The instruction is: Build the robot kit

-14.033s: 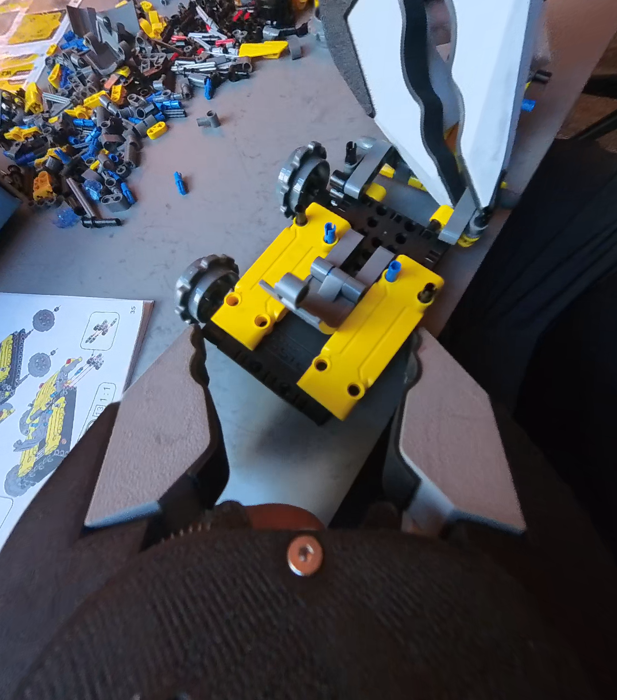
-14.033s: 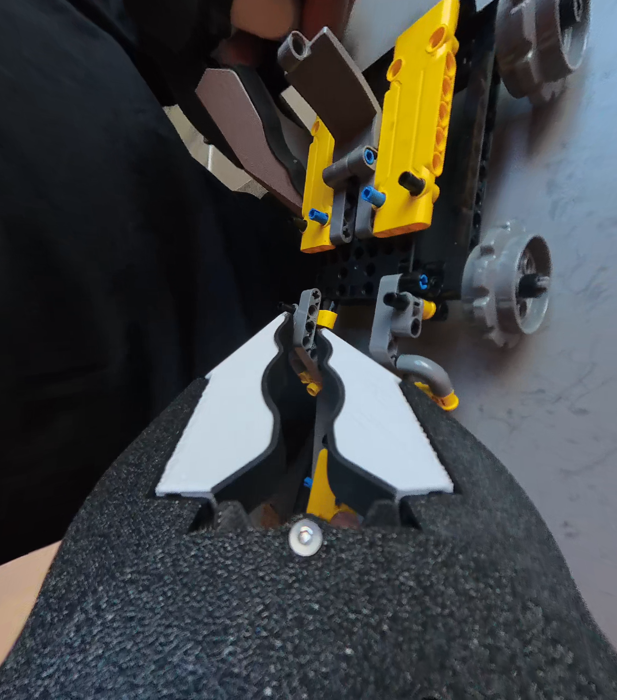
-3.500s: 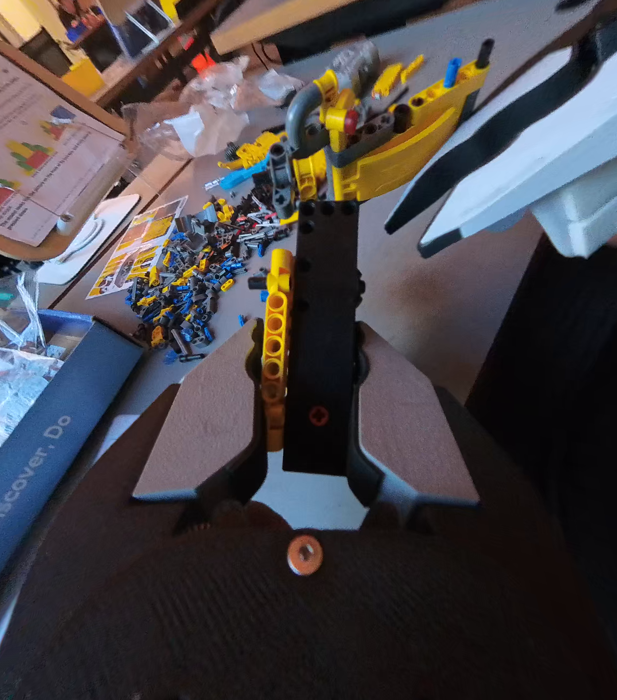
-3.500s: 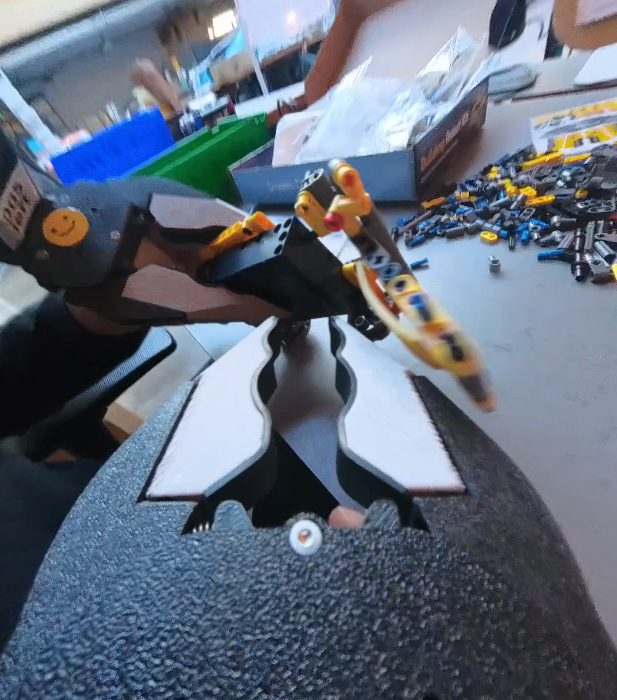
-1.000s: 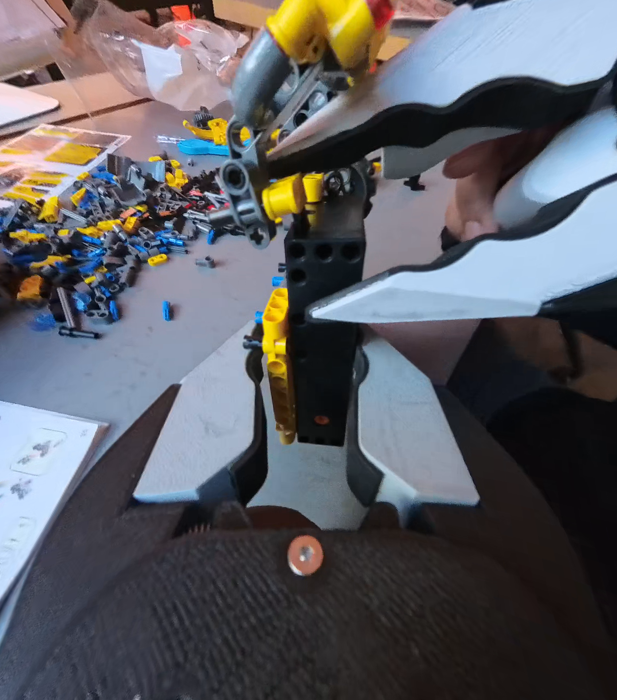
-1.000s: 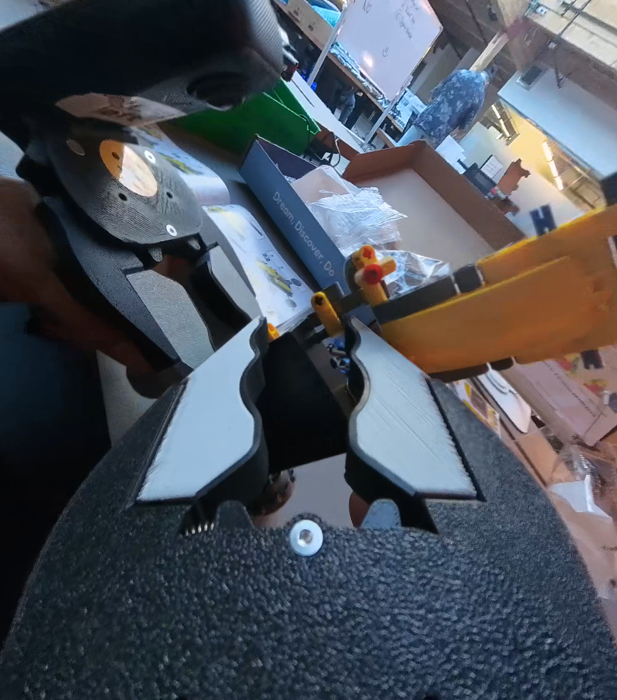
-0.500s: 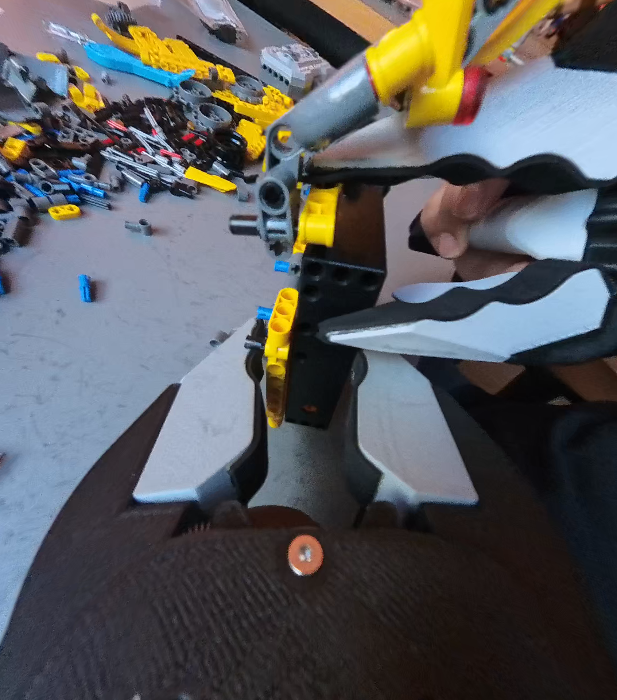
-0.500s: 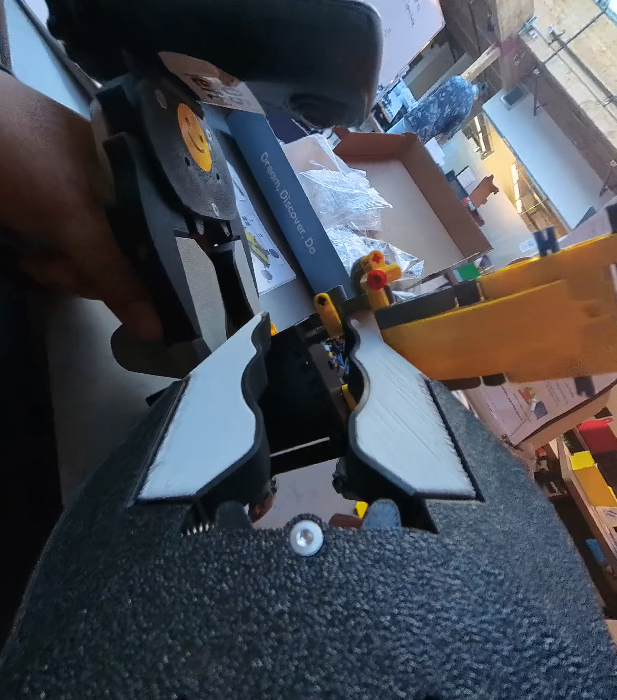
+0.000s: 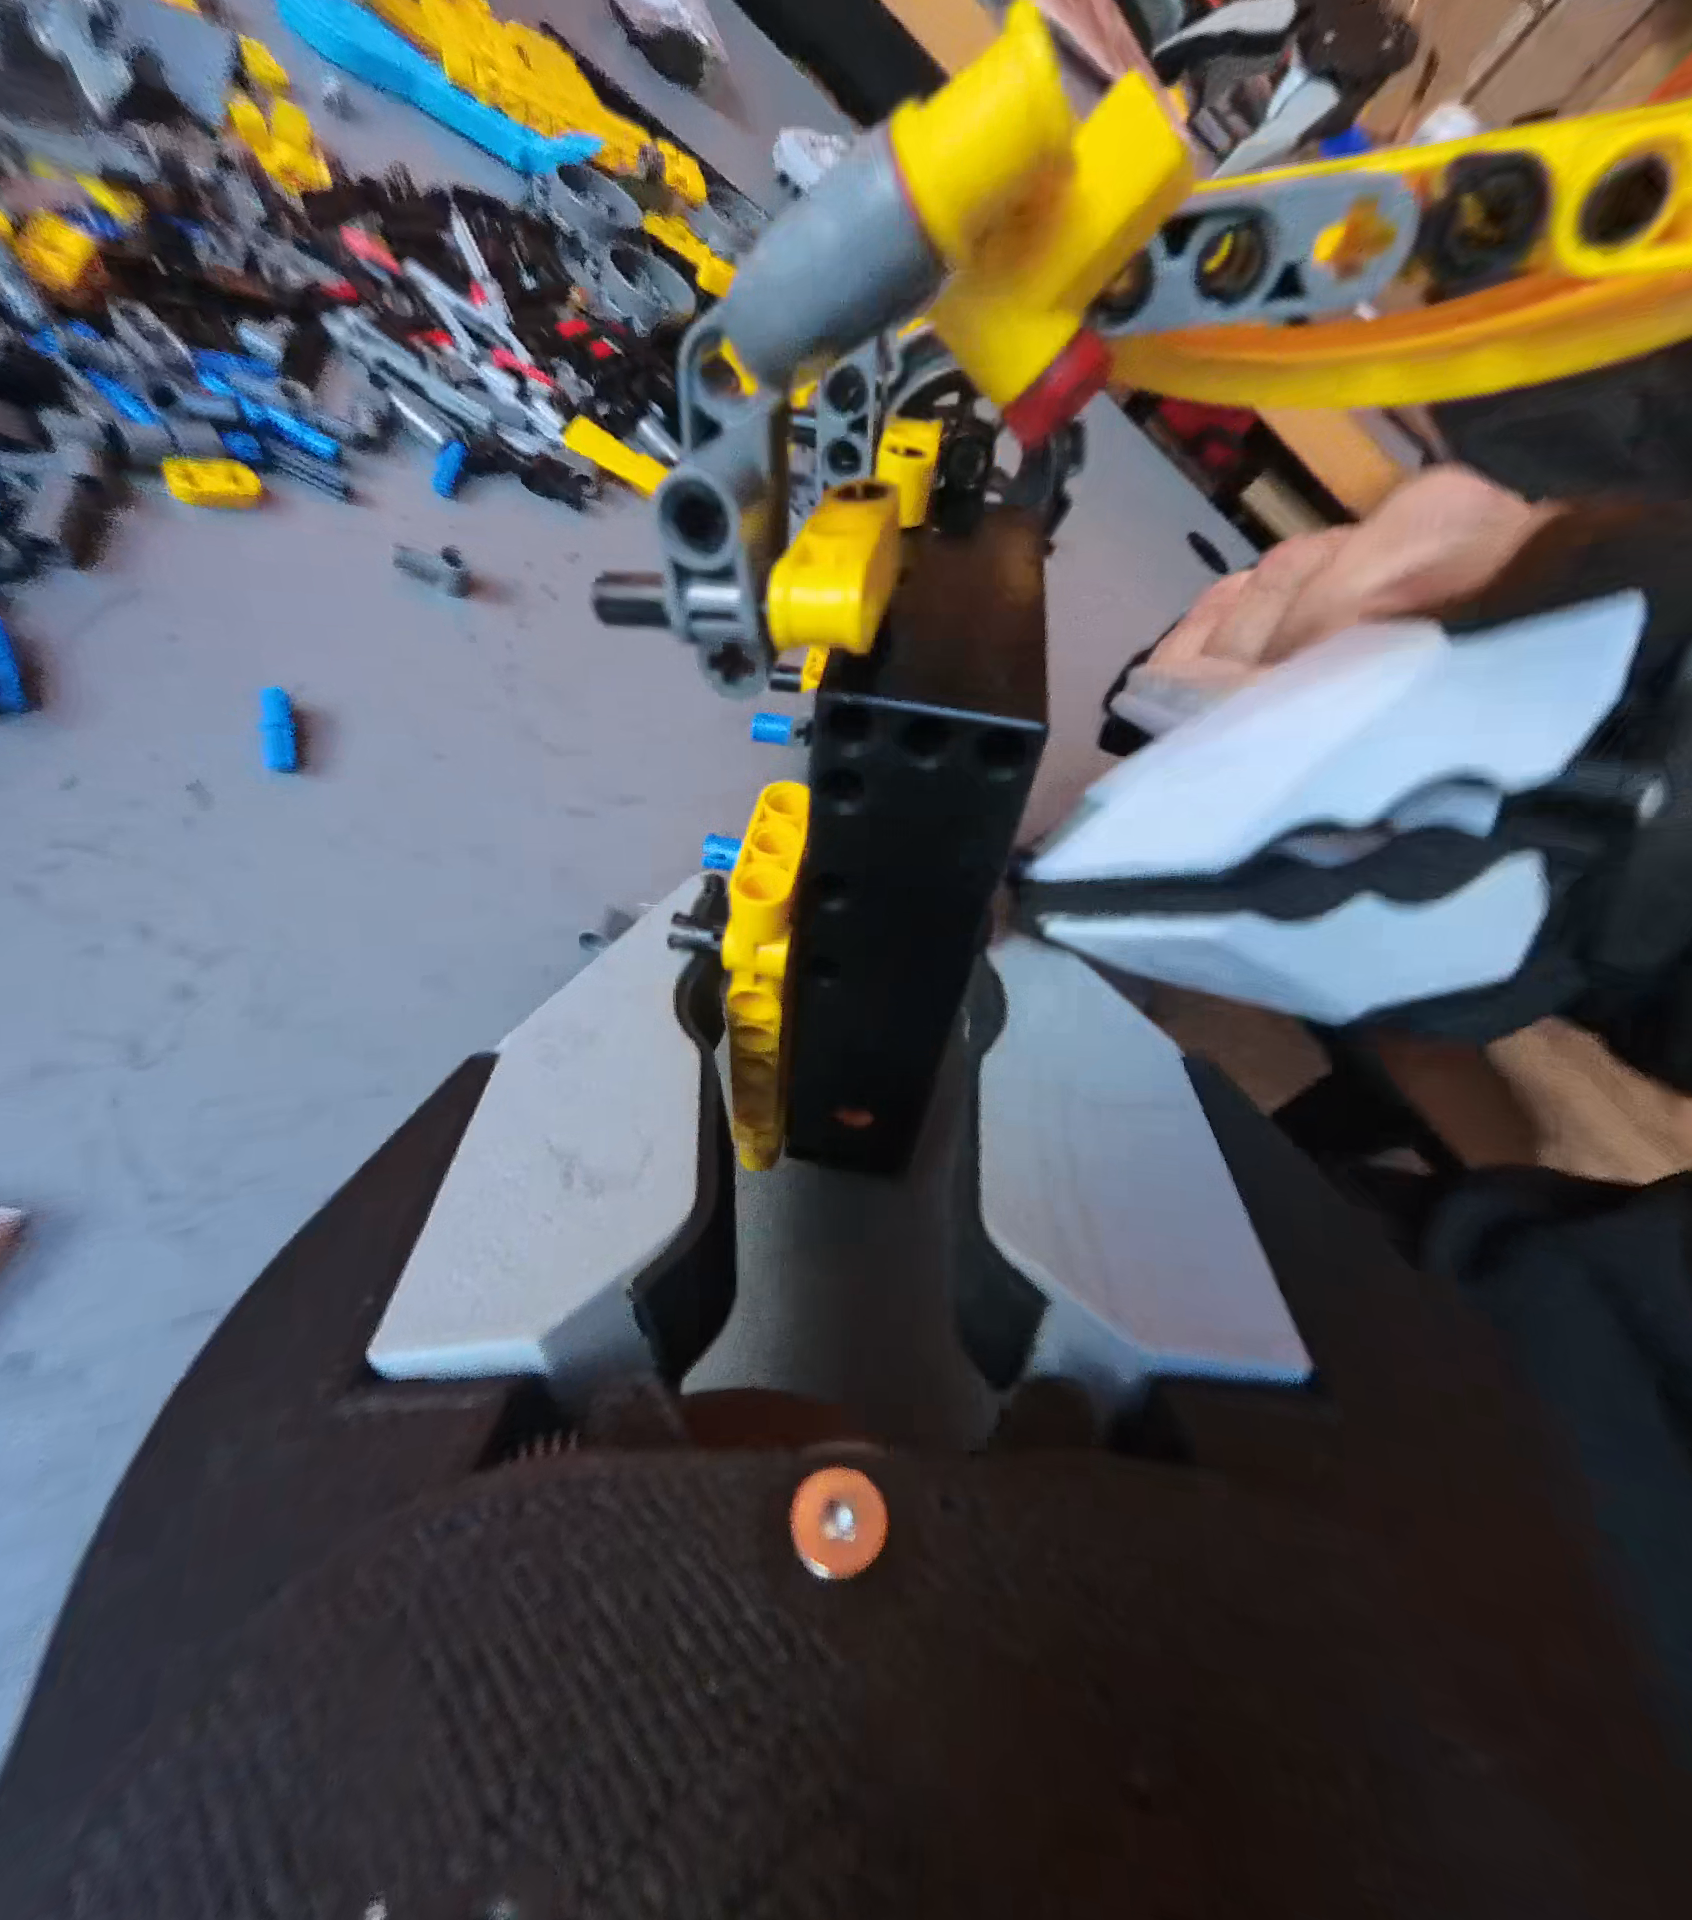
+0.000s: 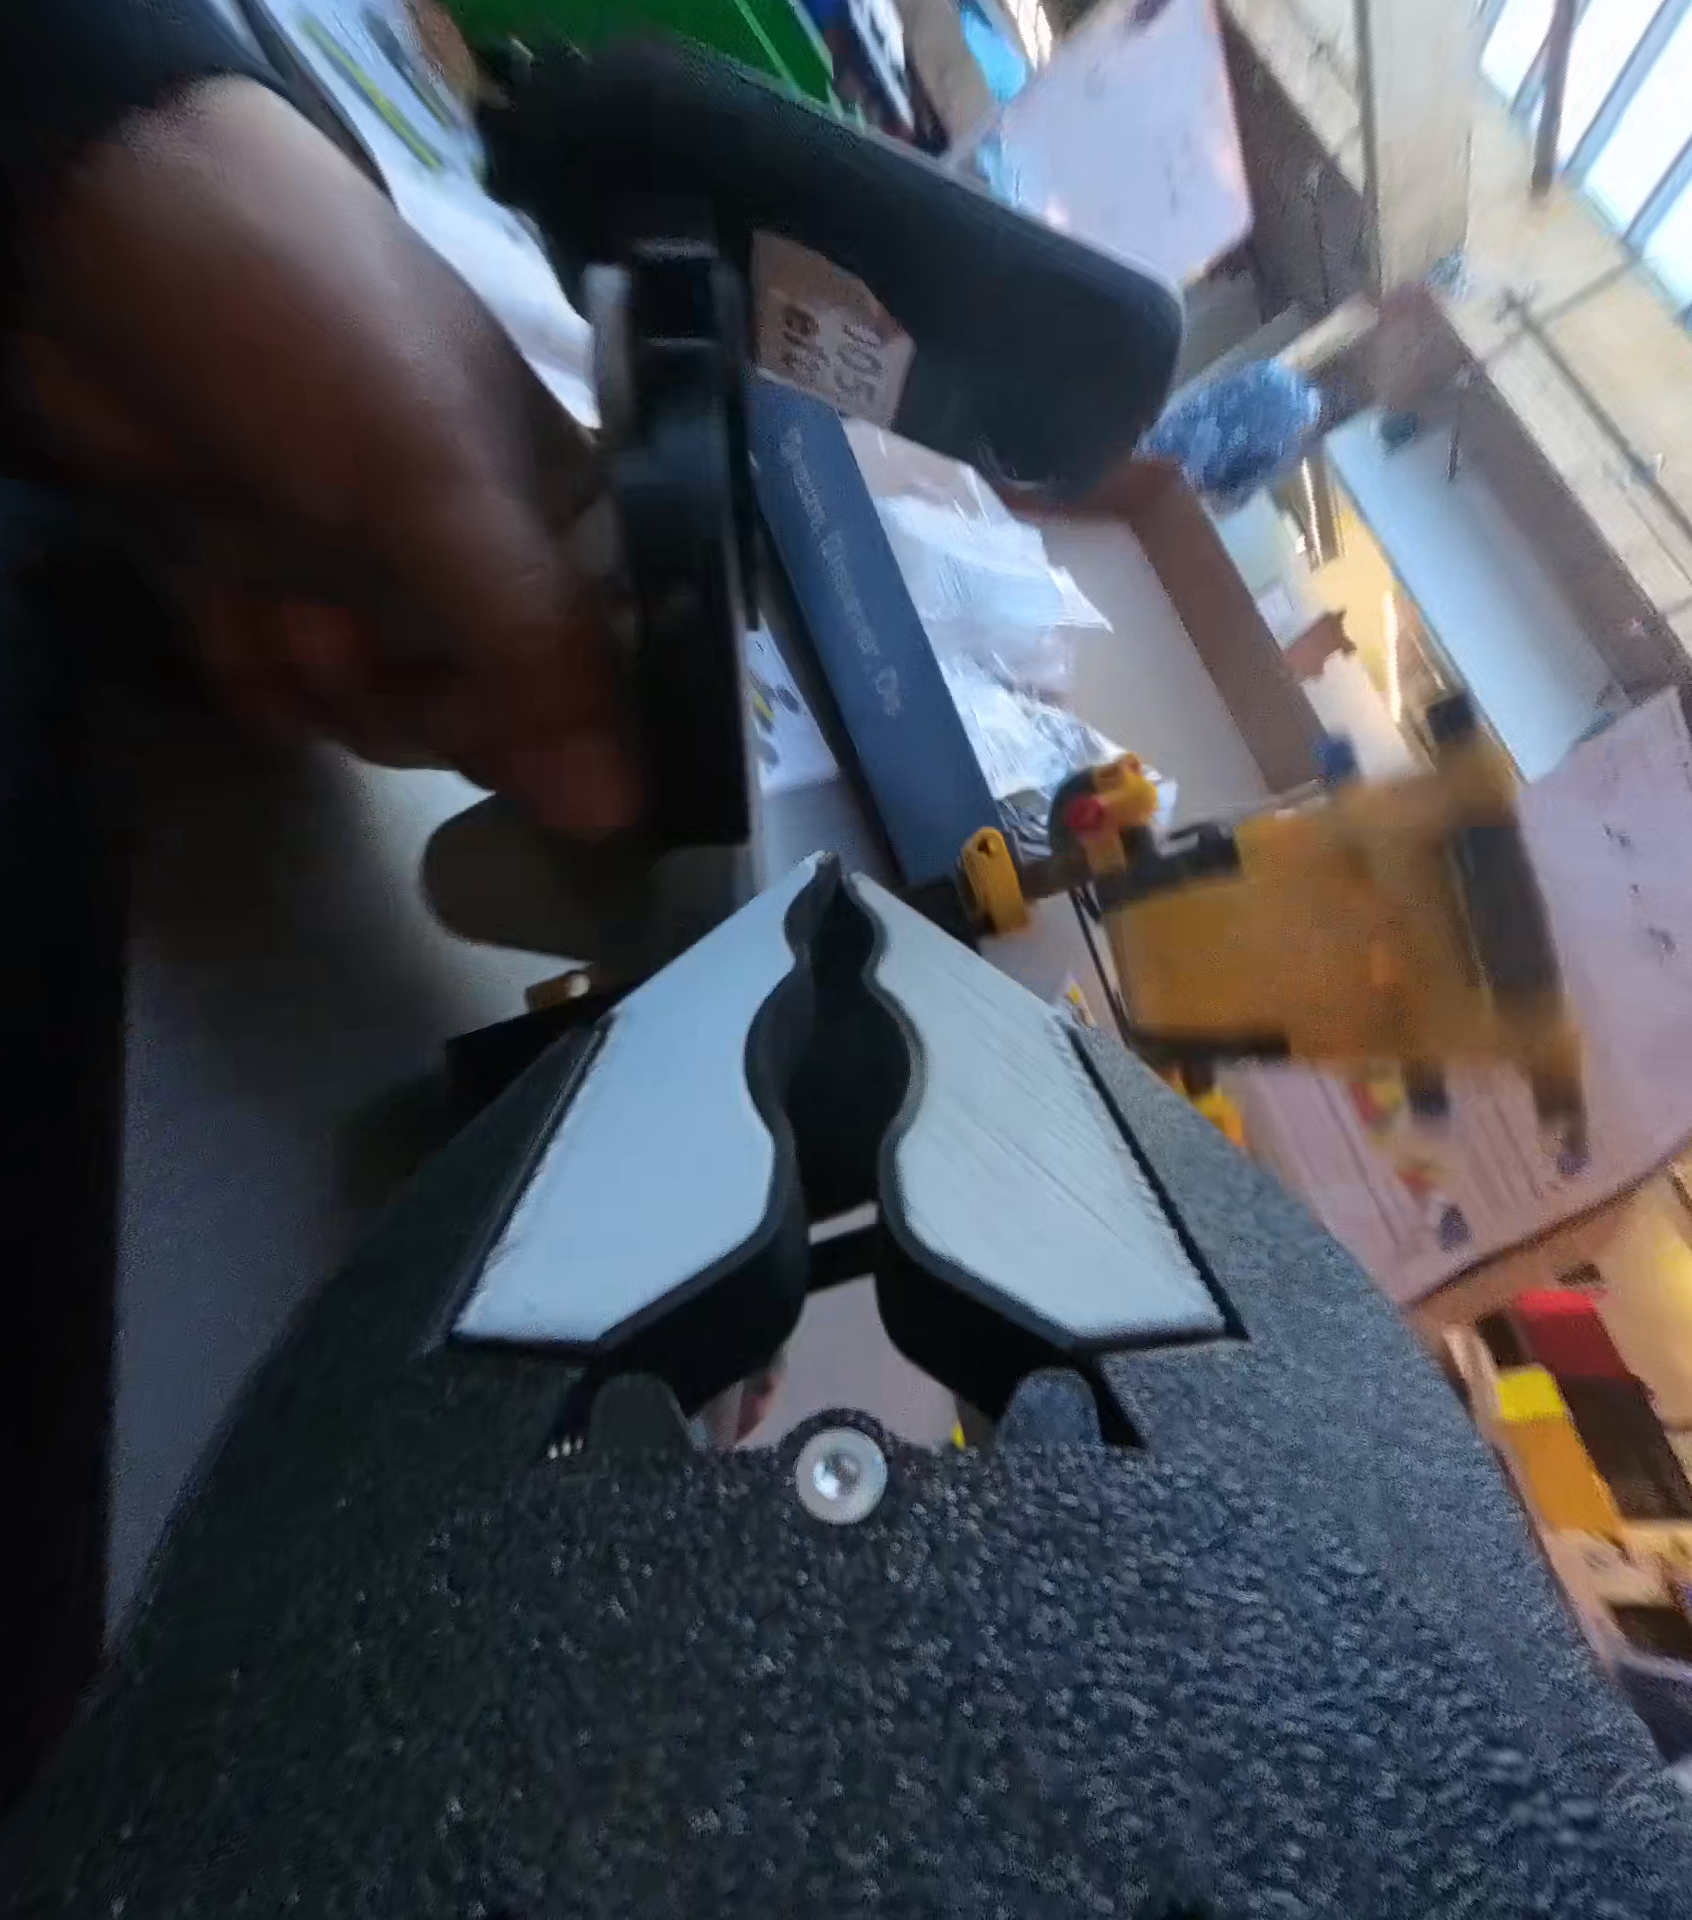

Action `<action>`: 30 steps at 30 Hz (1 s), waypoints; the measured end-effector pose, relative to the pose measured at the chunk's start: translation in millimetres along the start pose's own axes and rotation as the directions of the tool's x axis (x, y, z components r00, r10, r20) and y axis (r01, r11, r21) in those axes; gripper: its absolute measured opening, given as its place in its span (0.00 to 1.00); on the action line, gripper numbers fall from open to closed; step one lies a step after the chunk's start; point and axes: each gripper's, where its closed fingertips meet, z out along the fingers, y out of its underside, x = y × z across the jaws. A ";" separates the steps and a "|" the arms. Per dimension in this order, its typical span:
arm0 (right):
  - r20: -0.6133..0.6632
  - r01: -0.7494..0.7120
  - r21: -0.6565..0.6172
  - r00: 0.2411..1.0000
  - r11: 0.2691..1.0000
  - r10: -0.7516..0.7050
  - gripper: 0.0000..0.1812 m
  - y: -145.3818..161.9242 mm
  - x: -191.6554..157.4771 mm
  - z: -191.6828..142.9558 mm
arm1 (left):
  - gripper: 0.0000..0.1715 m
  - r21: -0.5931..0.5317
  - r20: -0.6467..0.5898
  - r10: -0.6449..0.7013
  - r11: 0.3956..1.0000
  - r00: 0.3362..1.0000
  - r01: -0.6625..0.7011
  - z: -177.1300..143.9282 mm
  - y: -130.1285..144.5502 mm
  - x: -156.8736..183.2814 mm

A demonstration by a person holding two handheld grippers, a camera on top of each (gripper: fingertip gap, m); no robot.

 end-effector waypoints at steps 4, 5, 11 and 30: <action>0.108 -0.281 0.027 0.955 0.959 0.277 0.00 -2.4 9.4 -8.4 | 0.24 0.001 0.052 0.060 0.998 0.997 -0.060 -2.3 -1.7 -4.2; 0.092 -0.319 0.030 0.945 0.947 0.315 0.00 -1.6 13.9 -9.1 | 0.25 0.012 0.070 0.066 0.998 0.995 -0.067 -2.2 -4.1 -6.3; 0.093 -0.458 0.108 0.889 0.883 0.449 0.07 -23.7 18.8 -30.9 | 0.24 0.009 0.125 0.128 0.991 0.984 -0.130 -1.5 -6.6 -8.6; 0.610 -0.008 -0.715 0.481 0.699 0.629 0.15 -17.8 60.5 -25.1 | 0.24 -0.168 0.116 0.543 0.836 0.832 -0.522 5.8 -19.3 -6.7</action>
